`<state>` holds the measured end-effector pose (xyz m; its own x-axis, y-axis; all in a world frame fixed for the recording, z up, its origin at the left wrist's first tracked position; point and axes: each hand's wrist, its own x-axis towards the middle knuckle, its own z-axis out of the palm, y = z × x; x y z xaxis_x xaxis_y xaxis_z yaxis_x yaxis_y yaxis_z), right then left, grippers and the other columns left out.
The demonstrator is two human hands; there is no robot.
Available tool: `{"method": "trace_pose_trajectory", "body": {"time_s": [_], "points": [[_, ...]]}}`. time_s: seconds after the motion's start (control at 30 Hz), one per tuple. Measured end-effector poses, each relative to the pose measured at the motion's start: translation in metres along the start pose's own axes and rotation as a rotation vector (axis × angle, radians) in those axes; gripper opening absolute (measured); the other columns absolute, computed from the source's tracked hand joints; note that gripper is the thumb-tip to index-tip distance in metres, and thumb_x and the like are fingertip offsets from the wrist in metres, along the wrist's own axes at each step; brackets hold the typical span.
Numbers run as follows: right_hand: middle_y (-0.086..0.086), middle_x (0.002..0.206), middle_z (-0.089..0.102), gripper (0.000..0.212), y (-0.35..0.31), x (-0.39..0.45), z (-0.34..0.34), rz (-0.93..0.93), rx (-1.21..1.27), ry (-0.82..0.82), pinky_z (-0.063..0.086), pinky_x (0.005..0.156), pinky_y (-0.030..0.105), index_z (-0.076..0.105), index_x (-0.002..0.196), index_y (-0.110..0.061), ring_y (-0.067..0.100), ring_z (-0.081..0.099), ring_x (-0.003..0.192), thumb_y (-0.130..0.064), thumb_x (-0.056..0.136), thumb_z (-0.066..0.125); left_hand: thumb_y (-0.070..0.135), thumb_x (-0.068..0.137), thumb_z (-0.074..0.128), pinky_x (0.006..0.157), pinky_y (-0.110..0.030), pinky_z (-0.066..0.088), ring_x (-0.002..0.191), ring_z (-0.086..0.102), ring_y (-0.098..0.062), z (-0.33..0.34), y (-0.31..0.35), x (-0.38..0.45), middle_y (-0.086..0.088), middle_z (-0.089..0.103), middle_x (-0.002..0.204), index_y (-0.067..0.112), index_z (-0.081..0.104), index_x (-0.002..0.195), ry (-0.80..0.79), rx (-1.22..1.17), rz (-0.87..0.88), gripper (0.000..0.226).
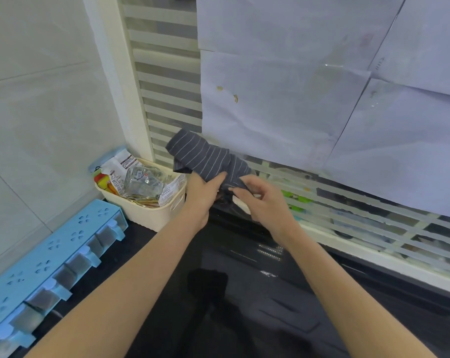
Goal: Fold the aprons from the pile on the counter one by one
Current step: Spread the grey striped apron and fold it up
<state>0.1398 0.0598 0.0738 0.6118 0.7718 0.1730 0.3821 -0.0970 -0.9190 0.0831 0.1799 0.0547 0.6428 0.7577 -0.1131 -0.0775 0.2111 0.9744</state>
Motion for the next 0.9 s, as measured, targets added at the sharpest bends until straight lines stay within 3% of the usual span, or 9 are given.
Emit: {"method": "trace_pose_trajectory", "body": {"time_s": [0.17, 0.23, 0.3, 0.37, 0.5, 0.6, 0.7, 0.83, 0.9], "points": [[-0.014, 0.068, 0.055, 0.006, 0.011, 0.02, -0.023, -0.017, -0.199, 0.093, 0.041, 0.068, 0.015, 0.064, 0.083, -0.02, -0.002, 0.052, 0.067, -0.017, 0.084, 0.069, 0.007, 0.088, 0.06, 0.094, -0.046, 0.05, 0.117, 0.055, -0.023, -0.014, -0.004, -0.002, -0.007, 0.056, 0.128, 0.018, 0.042, 0.134, -0.211, -0.065, -0.105, 0.051], [0.008, 0.076, 0.055, 0.021, 0.016, 0.022, -0.029, 0.008, -0.207, 0.137, 0.047, 0.06, 0.019, 0.056, 0.085, -0.017, 0.015, 0.055, 0.069, -0.023, 0.078, 0.075, 0.004, 0.088, 0.059, 0.091, -0.046, 0.052, 0.115, 0.058, -0.025, -0.02, -0.004, 0.0, -0.011, 0.056, 0.129, 0.016, 0.042, 0.135, -0.31, -0.103, -0.184, 0.052], [0.02, 0.087, 0.059, 0.027, 0.017, 0.026, -0.032, 0.028, -0.28, 0.122, 0.053, 0.067, 0.028, 0.055, 0.087, -0.016, 0.029, 0.061, 0.075, -0.03, 0.076, 0.076, 0.003, 0.088, 0.057, 0.089, -0.047, 0.053, 0.11, 0.061, -0.028, -0.025, -0.002, 0.002, -0.015, 0.057, 0.128, 0.015, 0.04, 0.138, -0.378, -0.14, -0.257, 0.054], [0.011, 0.083, 0.063, 0.025, 0.015, 0.028, -0.038, 0.059, -0.301, 0.084, 0.054, 0.069, 0.031, 0.058, 0.082, -0.015, 0.023, 0.062, 0.076, -0.034, 0.076, 0.074, 0.001, 0.088, 0.056, 0.086, -0.051, 0.053, 0.11, 0.061, -0.031, -0.03, 0.001, 0.001, -0.018, 0.057, 0.127, 0.014, 0.042, 0.136, -0.434, -0.171, -0.31, 0.052], [-0.006, 0.053, 0.058, 0.024, 0.013, 0.035, -0.058, 0.157, -0.215, 0.02, 0.044, 0.051, 0.015, 0.06, 0.064, -0.015, 0.004, 0.052, 0.048, -0.03, 0.077, 0.074, 0.002, 0.083, 0.054, 0.081, -0.051, 0.055, 0.106, 0.063, -0.033, -0.044, 0.002, -0.006, -0.018, 0.062, 0.119, 0.013, 0.049, 0.127, -0.636, -0.235, -0.429, 0.045], [0.0, 0.064, 0.066, 0.019, 0.01, 0.037, -0.063, 0.192, -0.045, 0.037, 0.05, 0.054, 0.016, 0.063, 0.069, -0.009, 0.003, 0.062, 0.054, -0.022, 0.076, 0.075, 0.005, 0.073, 0.072, 0.07, -0.034, 0.059, 0.086, 0.068, -0.023, -0.05, 0.003, -0.01, -0.012, 0.069, 0.096, 0.007, 0.055, 0.115, -0.79, -0.147, -0.498, 0.045], [0.006, 0.081, 0.07, 0.009, 0.01, 0.039, -0.063, 0.235, 0.065, 0.07, 0.056, 0.065, 0.023, 0.064, 0.076, -0.008, 0.009, 0.066, 0.068, -0.012, 0.084, 0.068, 0.012, 0.05, 0.09, 0.071, -0.031, 0.059, 0.086, 0.069, -0.021, -0.05, 0.004, -0.011, -0.01, 0.07, 0.094, 0.012, 0.071, 0.102, -0.929, -0.106, -0.508, 0.055], [0.011, 0.085, 0.07, 0.027, 0.008, 0.037, -0.064, 0.489, 0.367, -0.056, 0.059, 0.056, 0.025, 0.062, 0.097, -0.014, 0.018, 0.065, 0.059, -0.001, 0.099, 0.039, 0.011, 0.034, 0.095, 0.061, -0.029, 0.058, 0.075, 0.07, -0.019, -0.052, 0.007, -0.011, -0.01, 0.071, 0.085, 0.013, 0.077, 0.084, -0.859, -0.158, -0.457, 0.053], [0.013, 0.081, 0.067, 0.031, 0.003, 0.037, -0.062, 0.444, 0.539, 0.033, 0.055, 0.049, 0.022, 0.059, 0.095, -0.014, 0.016, 0.063, 0.049, 0.004, 0.099, 0.034, 0.004, 0.038, 0.093, 0.057, -0.028, 0.057, 0.07, 0.07, -0.02, -0.052, 0.006, -0.01, -0.011, 0.071, 0.08, 0.01, 0.077, 0.081, -0.812, -0.183, -0.44, 0.046]]}}
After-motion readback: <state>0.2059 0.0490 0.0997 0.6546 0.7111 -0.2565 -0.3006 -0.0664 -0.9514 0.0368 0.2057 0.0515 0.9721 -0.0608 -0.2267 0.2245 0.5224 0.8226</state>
